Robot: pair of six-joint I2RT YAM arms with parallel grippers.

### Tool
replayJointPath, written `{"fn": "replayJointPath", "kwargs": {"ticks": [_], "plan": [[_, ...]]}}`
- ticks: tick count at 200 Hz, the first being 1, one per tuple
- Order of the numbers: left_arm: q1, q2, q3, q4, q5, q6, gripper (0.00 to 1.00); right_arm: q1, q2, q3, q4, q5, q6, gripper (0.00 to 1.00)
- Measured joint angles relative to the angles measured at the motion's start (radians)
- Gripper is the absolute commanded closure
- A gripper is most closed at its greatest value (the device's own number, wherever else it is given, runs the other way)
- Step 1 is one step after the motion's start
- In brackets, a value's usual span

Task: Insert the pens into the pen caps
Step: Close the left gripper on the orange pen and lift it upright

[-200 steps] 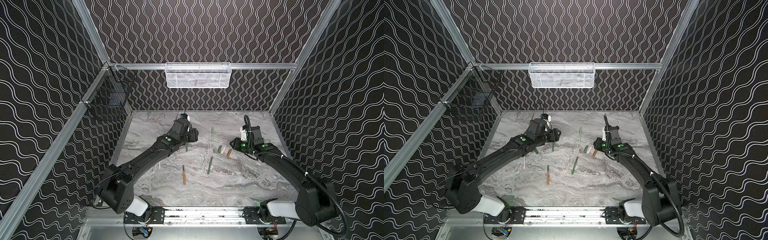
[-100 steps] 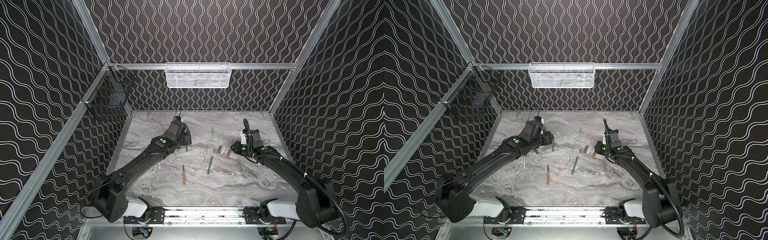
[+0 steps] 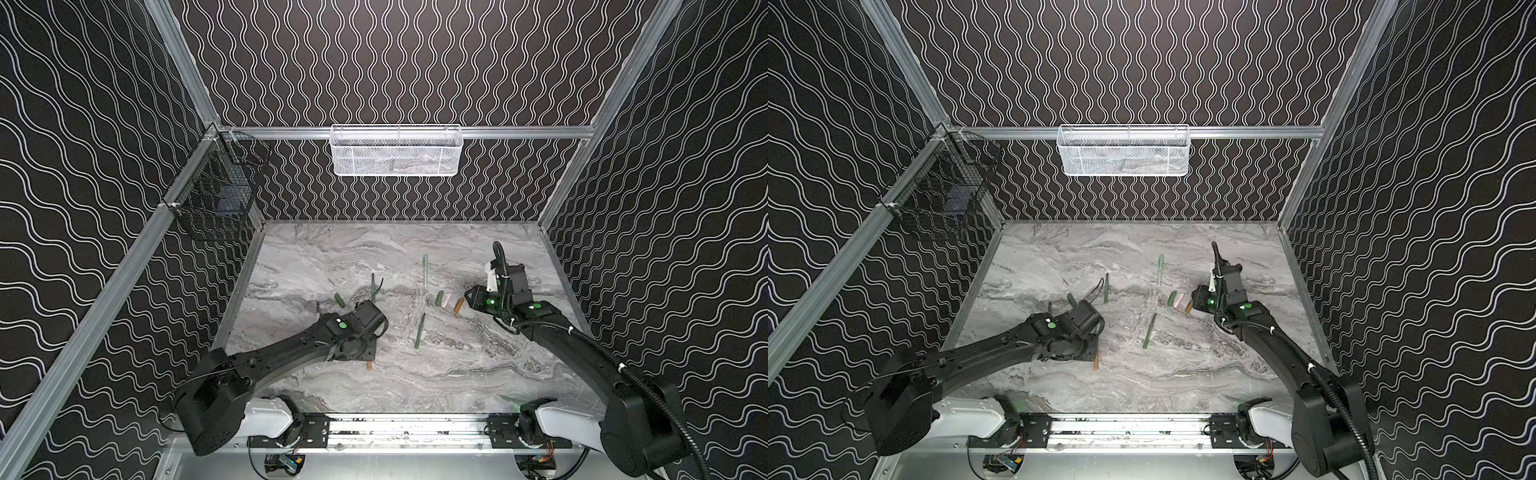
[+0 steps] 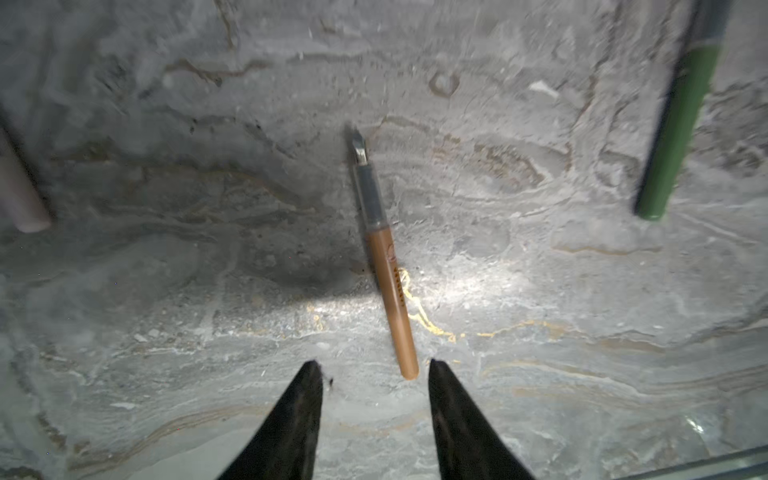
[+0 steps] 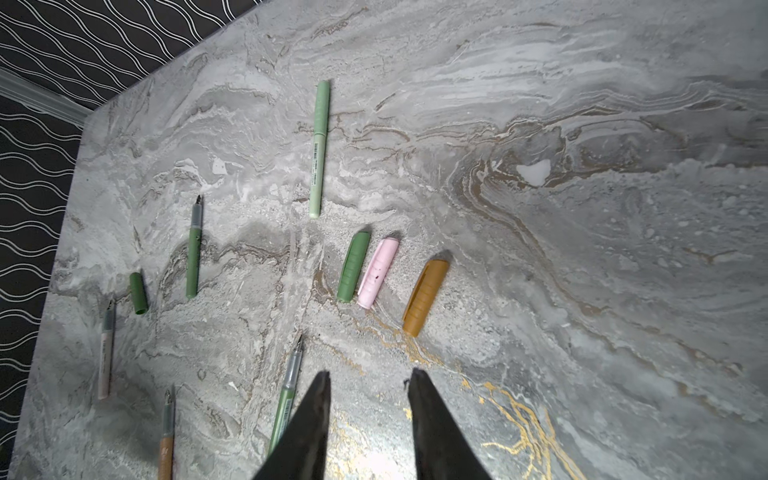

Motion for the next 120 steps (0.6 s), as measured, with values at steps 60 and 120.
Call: {"fn": "replayJointPath", "kwargs": {"ticks": [60,120], "plan": [[-0.040,0.137,0.000,0.066,-0.006,-0.031,0.60,0.003,-0.018,-0.008,0.000,0.010,0.000,0.65],[-0.044,0.173,-0.024,0.109,-0.058,-0.048,0.76,0.004,-0.019,-0.010,0.000,0.016,0.000,0.65]]}}
